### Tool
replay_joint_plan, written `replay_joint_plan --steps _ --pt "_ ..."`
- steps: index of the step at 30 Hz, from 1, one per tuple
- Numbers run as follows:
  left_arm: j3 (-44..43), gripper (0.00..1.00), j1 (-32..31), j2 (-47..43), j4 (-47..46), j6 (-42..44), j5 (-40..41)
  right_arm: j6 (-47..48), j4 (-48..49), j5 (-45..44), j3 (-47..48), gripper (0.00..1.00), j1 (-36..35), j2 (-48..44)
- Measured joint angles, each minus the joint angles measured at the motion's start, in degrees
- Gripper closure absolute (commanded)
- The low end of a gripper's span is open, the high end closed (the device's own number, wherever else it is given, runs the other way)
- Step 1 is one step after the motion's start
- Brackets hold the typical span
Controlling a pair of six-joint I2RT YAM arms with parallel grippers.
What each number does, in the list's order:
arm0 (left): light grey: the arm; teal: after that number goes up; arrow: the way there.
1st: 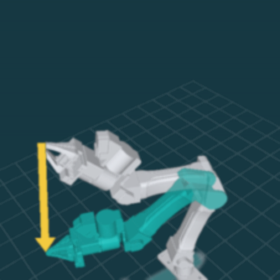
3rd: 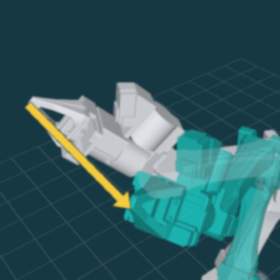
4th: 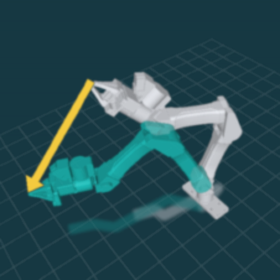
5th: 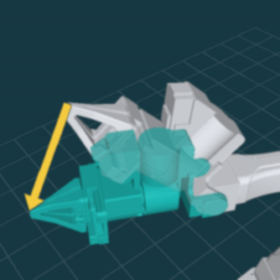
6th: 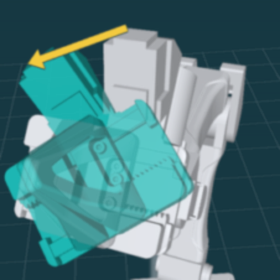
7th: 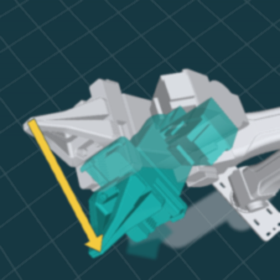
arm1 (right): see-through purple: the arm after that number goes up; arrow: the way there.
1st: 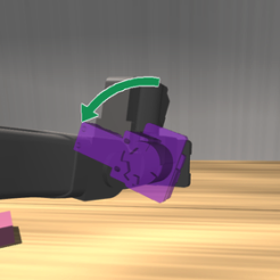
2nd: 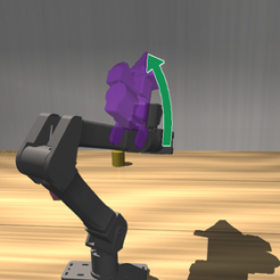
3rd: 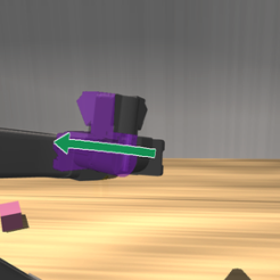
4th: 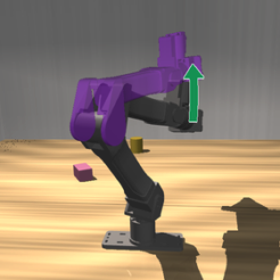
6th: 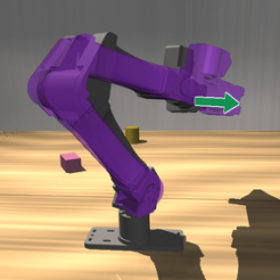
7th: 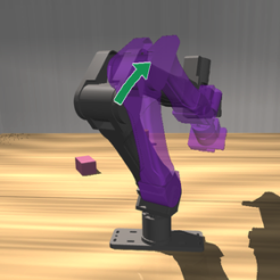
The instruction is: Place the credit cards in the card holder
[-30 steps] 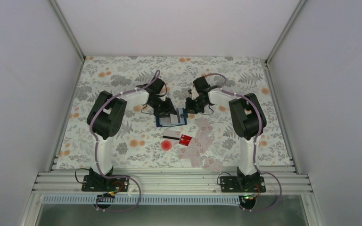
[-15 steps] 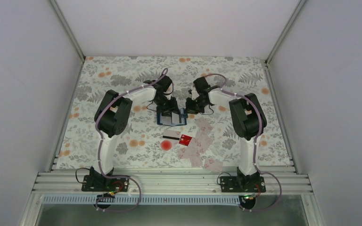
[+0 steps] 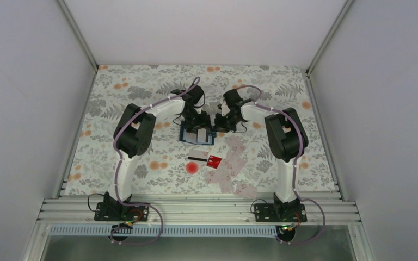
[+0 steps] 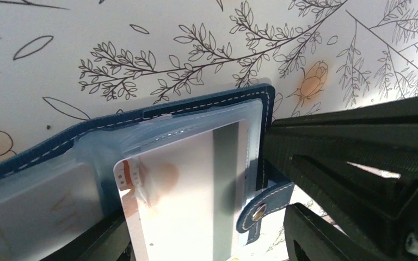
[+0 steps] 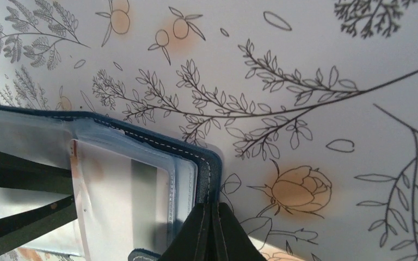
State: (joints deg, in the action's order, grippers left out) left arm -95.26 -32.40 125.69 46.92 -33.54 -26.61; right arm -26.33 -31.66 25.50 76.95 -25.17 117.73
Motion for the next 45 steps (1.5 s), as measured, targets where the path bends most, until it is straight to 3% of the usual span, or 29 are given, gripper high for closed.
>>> replay_joint_plan --steps 13,16,23,37,41,45 --pt "-1.8 0.11 -0.5 -0.1 2.3 4.5 4.3 0.9 -6.6 -1.3 2.0 0.90 0.0 -0.2" --pt "-1.8 0.00 -0.5 -0.4 2.6 5.2 5.2 1.1 -7.8 -2.1 2.3 0.87 0.1 -0.3" --pt "-1.9 0.00 -0.5 -1.6 3.6 6.4 7.0 1.6 -10.9 -5.3 2.3 0.77 0.9 -1.7" --pt "-4.0 0.00 -0.3 -6.0 6.8 7.9 12.4 2.0 -13.1 -7.5 1.9 0.70 1.2 -7.4" --pt "-4.9 0.00 0.5 -11.8 5.8 9.5 14.2 1.9 -12.7 -6.4 1.2 0.59 1.1 -10.0" --pt "1.1 0.00 5.5 -21.1 1.2 12.0 12.5 1.7 -12.7 -5.1 1.2 0.36 0.7 -11.3"
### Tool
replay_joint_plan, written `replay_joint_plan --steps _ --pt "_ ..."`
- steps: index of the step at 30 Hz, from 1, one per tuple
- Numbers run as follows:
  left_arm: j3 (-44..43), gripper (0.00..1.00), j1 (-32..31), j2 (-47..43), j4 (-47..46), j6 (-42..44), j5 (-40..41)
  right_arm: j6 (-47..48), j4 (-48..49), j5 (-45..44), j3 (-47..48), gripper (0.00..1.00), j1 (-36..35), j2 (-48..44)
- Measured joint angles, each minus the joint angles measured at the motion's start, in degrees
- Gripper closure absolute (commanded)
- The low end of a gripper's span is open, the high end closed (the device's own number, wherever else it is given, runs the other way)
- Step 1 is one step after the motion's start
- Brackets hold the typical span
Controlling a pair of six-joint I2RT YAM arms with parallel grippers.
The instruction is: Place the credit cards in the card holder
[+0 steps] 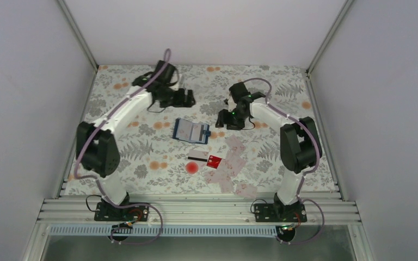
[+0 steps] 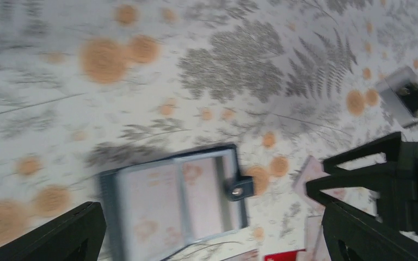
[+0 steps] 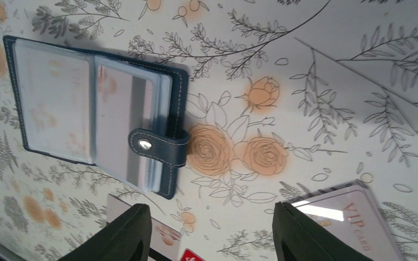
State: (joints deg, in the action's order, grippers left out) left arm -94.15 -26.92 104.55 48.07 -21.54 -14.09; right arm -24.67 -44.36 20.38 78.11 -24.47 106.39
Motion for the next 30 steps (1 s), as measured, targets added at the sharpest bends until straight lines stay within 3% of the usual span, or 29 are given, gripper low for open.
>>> replay_joint_plan --steps 5,13,20,30 --pt "12.2 0.03 9.7 -7.4 -4.6 4.5 -3.3 -1.0 -1.0 -0.5 1.1 0.20 -2.3 0.4" --pt "28.2 0.13 17.0 -8.2 -11.7 7.9 -18.0 -3.8 -4.1 -5.4 6.8 0.19 -7.2 5.0" --pt "31.7 0.17 20.3 -8.2 -17.5 9.6 -27.1 -6.2 -8.7 -10.4 14.3 0.18 -10.3 13.2" --pt "33.2 0.18 21.9 -4.9 -20.2 10.7 -31.0 -7.3 -12.5 -13.3 20.6 0.24 -11.8 20.1"
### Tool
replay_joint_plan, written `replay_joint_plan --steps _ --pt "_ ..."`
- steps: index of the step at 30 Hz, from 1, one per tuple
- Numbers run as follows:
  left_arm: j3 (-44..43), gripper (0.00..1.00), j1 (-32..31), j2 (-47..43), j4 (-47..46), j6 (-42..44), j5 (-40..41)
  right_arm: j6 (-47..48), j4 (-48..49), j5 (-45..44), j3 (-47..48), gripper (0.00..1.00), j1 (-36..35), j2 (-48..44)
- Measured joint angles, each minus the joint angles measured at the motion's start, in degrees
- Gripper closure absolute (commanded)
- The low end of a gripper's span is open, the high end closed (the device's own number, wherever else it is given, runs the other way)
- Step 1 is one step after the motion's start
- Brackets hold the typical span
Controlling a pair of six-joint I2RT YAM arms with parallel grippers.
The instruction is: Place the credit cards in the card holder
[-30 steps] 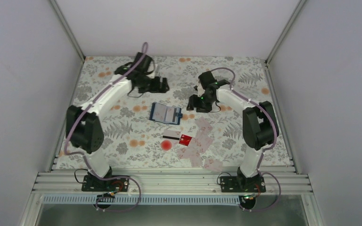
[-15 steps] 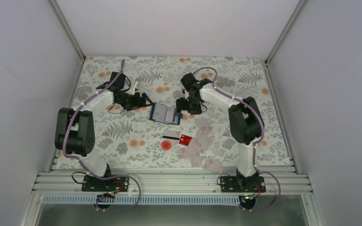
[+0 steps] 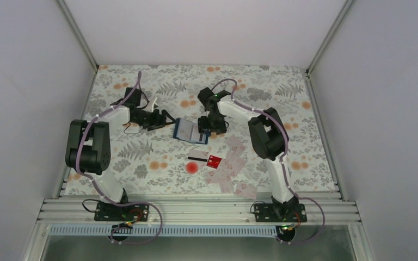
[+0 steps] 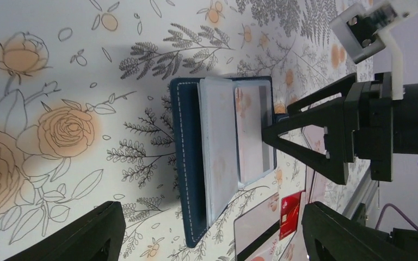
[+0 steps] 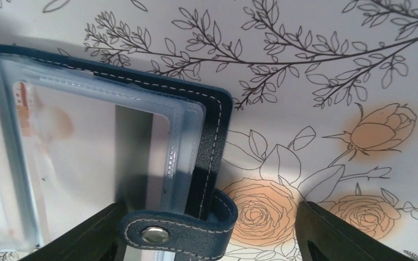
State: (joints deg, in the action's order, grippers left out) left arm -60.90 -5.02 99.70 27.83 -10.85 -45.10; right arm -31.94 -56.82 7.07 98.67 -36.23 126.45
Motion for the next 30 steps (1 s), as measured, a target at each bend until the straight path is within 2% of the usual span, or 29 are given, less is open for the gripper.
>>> replay_joint_plan --steps 16,30 --pt "0.9 0.20 -1.9 3.4 -2.3 -0.1 -3.7 -0.6 -2.6 -4.4 1.6 0.33 -0.4 -0.2" --pt "-1.0 0.20 -3.8 6.4 -2.5 -0.1 -5.7 -0.6 -2.7 -6.7 -0.6 0.38 -0.4 -5.2"
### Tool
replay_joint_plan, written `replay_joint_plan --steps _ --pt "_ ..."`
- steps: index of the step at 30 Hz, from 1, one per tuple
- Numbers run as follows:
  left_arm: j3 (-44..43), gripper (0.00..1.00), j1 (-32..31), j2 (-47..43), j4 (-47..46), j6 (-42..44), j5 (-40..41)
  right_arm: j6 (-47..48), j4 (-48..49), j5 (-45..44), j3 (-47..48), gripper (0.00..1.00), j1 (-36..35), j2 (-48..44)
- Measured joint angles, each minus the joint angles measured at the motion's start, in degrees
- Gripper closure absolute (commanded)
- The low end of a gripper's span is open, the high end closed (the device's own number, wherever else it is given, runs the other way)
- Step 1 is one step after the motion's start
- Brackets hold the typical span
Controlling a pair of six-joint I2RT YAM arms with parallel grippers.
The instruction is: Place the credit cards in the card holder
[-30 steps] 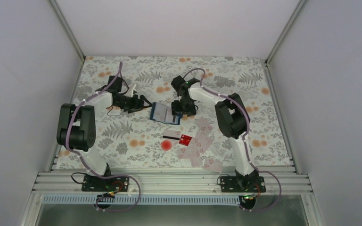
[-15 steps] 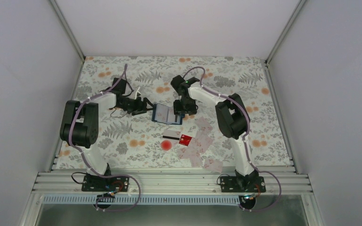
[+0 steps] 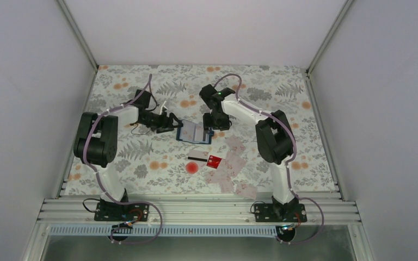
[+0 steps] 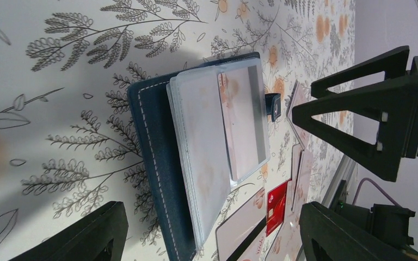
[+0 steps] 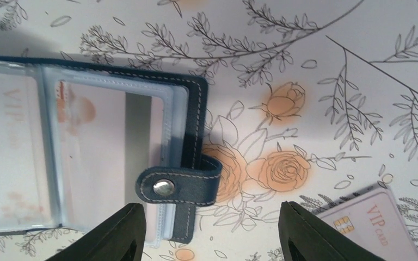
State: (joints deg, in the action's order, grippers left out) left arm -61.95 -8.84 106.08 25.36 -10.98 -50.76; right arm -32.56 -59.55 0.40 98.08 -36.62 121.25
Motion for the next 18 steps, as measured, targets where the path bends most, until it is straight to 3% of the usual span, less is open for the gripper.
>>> replay_joint_plan --steps 12,18 --pt "-2.2 0.22 -2.6 2.5 -0.2 -1.1 -0.5 0.9 1.7 0.6 -4.7 0.39 0.6 -1.6" --pt "-5.9 0.23 -3.7 2.5 0.5 -1.8 -0.5 2.8 5.5 5.7 -6.6 0.33 1.0 -4.5"
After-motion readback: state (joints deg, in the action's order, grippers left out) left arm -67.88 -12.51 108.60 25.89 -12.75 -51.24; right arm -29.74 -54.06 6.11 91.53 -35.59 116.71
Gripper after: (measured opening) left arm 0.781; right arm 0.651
